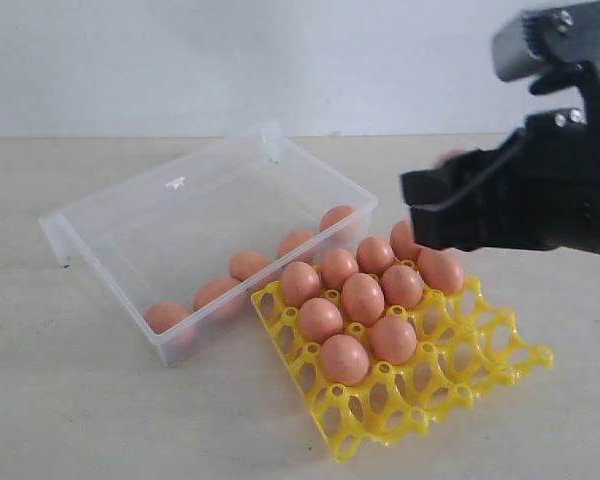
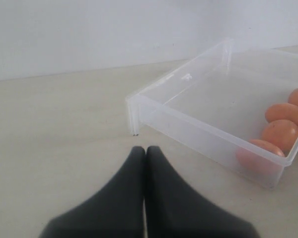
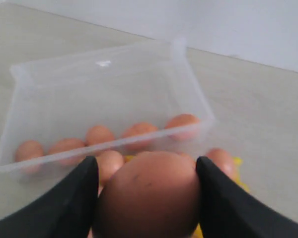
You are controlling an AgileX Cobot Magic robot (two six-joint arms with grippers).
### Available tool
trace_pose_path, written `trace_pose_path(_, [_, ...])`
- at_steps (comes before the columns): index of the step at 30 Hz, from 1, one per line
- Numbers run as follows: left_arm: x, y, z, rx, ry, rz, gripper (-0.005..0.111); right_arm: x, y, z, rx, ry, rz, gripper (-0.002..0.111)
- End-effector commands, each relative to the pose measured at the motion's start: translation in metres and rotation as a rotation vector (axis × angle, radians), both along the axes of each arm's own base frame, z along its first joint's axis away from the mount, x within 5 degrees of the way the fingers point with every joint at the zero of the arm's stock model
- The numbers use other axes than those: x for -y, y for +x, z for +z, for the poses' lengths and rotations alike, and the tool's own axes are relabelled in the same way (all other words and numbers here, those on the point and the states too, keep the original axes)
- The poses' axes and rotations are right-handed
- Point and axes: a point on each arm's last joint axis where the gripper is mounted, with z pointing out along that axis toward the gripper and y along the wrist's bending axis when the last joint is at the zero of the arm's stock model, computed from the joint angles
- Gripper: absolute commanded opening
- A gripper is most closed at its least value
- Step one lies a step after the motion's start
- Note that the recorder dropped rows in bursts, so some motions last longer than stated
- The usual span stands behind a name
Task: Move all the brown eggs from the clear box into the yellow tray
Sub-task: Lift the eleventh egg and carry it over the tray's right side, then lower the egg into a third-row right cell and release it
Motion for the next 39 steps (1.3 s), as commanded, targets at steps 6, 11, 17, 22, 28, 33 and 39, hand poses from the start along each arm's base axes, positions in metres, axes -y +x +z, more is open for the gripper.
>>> trace_pose_path(6, [0.0,0.0,0.001,0.007,0.002,0.003,-0.004,0.067,0.062,-0.023,0.185,-0.151,-0.073,0.0])
trace_pose_path(11, [0.0,0.0,0.001,0.007,0.002,0.003,-0.004,0.1,0.115,-0.04,0.156,-0.172,-0.184,0.0])
trace_pose_path(17, [0.0,0.0,0.001,0.007,0.002,0.003,-0.004,0.086,0.143,-0.03,0.303,0.42,-0.148,0.0])
trace_pose_path(22, [0.0,0.0,0.001,0.007,0.002,0.003,-0.004,0.066,0.139,-0.039,0.236,0.733,0.107,0.0])
trace_pose_path(28, [0.0,0.0,0.001,0.007,0.002,0.003,-0.004,0.042,0.109,-0.075,-0.066,0.471,0.509,0.0])
trace_pose_path(33, [0.0,0.0,0.001,0.007,0.002,0.003,-0.004,0.04,0.096,-0.09,-0.146,0.434,0.519,0.0])
trace_pose_path(39, [0.0,0.0,0.001,0.007,0.002,0.003,-0.004,0.045,0.09,-0.123,-0.29,0.112,0.469,0.0])
